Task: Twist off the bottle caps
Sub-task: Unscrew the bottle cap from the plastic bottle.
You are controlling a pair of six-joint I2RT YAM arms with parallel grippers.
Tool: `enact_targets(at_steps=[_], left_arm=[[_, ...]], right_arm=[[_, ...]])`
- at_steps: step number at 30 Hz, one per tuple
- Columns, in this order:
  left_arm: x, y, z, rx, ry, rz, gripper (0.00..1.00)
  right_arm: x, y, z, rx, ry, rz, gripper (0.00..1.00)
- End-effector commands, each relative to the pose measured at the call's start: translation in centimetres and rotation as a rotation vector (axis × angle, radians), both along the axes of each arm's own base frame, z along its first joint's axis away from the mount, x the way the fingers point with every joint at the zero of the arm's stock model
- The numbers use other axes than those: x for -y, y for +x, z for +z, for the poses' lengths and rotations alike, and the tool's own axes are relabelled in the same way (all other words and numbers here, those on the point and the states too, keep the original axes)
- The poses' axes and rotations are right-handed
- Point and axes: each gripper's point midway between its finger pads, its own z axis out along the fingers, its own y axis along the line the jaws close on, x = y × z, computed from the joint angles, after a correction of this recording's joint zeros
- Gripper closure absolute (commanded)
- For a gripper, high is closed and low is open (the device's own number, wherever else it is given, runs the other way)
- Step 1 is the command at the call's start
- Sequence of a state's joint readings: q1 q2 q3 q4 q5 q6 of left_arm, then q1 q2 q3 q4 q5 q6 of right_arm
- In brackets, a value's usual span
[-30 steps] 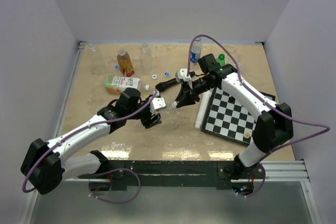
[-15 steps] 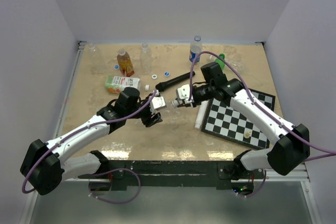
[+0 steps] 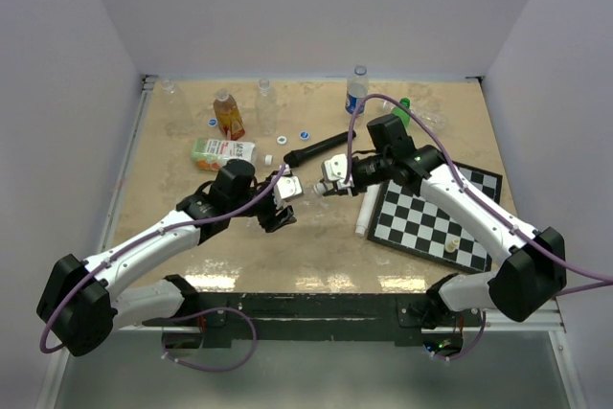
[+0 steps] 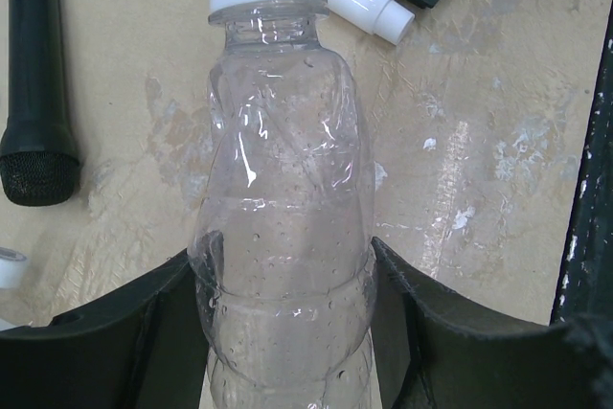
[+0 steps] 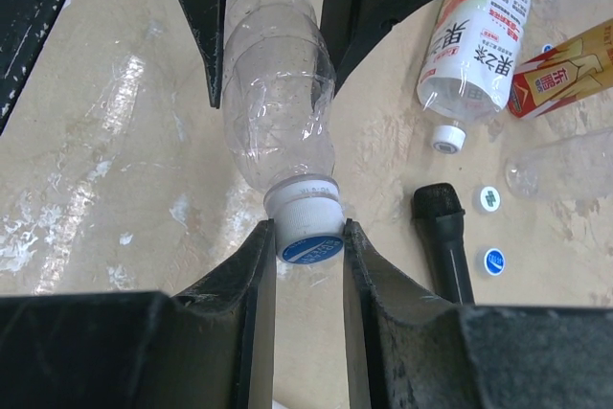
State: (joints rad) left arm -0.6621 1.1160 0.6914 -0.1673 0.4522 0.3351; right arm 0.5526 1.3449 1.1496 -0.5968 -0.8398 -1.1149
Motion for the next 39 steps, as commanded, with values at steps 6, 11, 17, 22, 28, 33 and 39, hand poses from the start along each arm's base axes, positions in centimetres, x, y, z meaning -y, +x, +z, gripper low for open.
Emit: enact_targets(at_steps=[6,11,17,22,28,33,39], left_arm=[[0.1,0.2,1.0,0.016,-0.024,0.008,0.89],[0.0,0.3,1.3,0.024,-0.025,0.010,0.89],[0.0,0.3,1.2,0.025,-0.024,0.012,0.89],[0.0,0.3,1.1,0.022,-0.023,0.012,0.89],[-0.1,0.4,1.1,0.023,-0.021,0.016,0.89],[0.0,0.4,1.2,0.025,-0.021,0.016,0.89],[0.0,0.4,1.2,0.026,-0.021,0.015,0.89]], right_arm=[[0.1,0.7,1.9,-0.041,0.045,-0.088,0.60],[1.0,0.5,2.4,-0.064,0.052,-0.124,0.39],[2.5,0.2,3.3,-0.164,0.053,-0.218,0.31],[1.6,-0.9,4.3,-0.336,0.130,-0.226,0.32],[0.0,0.0,3.2,-0.553,0.154,-0.282,0.34],[-0.7,0.9,2.1,-0.648,0.135,-0.315,0.34],[-0.7,0.6,1.7,-0.667,0.128,-0.306,0.40]])
